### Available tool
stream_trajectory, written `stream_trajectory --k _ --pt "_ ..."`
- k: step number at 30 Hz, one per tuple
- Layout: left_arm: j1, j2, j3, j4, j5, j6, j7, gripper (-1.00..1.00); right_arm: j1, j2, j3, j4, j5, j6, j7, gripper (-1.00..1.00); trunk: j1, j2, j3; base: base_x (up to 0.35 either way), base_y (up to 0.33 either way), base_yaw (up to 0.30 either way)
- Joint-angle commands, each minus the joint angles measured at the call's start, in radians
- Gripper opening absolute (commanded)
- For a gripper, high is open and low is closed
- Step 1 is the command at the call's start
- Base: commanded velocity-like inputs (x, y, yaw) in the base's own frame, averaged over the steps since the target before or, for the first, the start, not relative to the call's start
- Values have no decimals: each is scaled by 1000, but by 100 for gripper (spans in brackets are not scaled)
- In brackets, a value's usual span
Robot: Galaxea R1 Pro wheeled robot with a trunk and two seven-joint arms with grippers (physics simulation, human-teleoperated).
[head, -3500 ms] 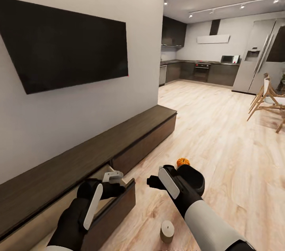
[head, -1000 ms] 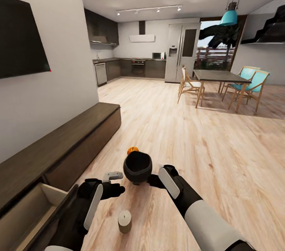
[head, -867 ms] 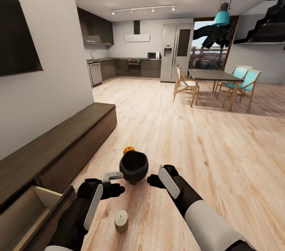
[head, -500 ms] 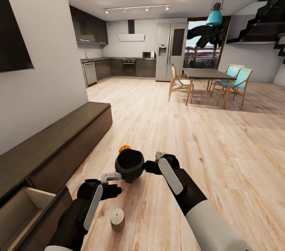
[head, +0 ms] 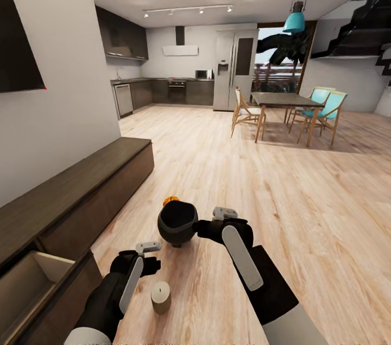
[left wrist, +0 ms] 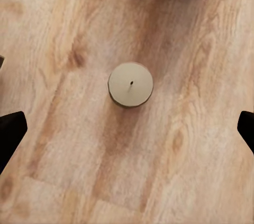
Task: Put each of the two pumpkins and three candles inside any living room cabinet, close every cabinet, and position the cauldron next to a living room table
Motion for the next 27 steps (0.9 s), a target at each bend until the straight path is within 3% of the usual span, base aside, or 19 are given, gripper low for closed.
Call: stream_trajectory --k 1,5,9,11,14,18,21,27 --pt "-5 0 0 13 11 -4 9 100 -1 0 1 -1 -9 2 -10 100 4 -8 -4 0 0 0" --pt "-21 -3 -2 67 12 -70 9 100 -1 0 1 7 -2 0 -6 100 15 -29 -14 0 0 0" --pt "-21 -3 -3 69 13 -74 9 100 4 0 -3 0 -1 -12 -2 100 15 -29 -14 0 0 0" --pt "-21 -3 -3 69 14 -74 8 100 30 0 -9 -52 -5 -17 1 100 15 -29 -14 0 0 0" --pt "-21 -2 -3 69 13 -74 8 100 81 -48 -28 -163 -10 -20 17 100 27 -50 -23 0 0 0" --pt "-21 -3 -3 69 13 -75 8 100 129 -80 -49 -215 -12 -58 107 100 42 -78 -36 0 0 0" --pt "-21 -2 -3 69 13 -76 8 100 143 -88 -56 -228 -12 -83 237 100 54 -99 -45 0 0 0" --pt "-29 -4 -3 109 11 -134 8 100 143 -89 -58 -229 -12 -86 244 100 77 -141 -64 0 0 0"
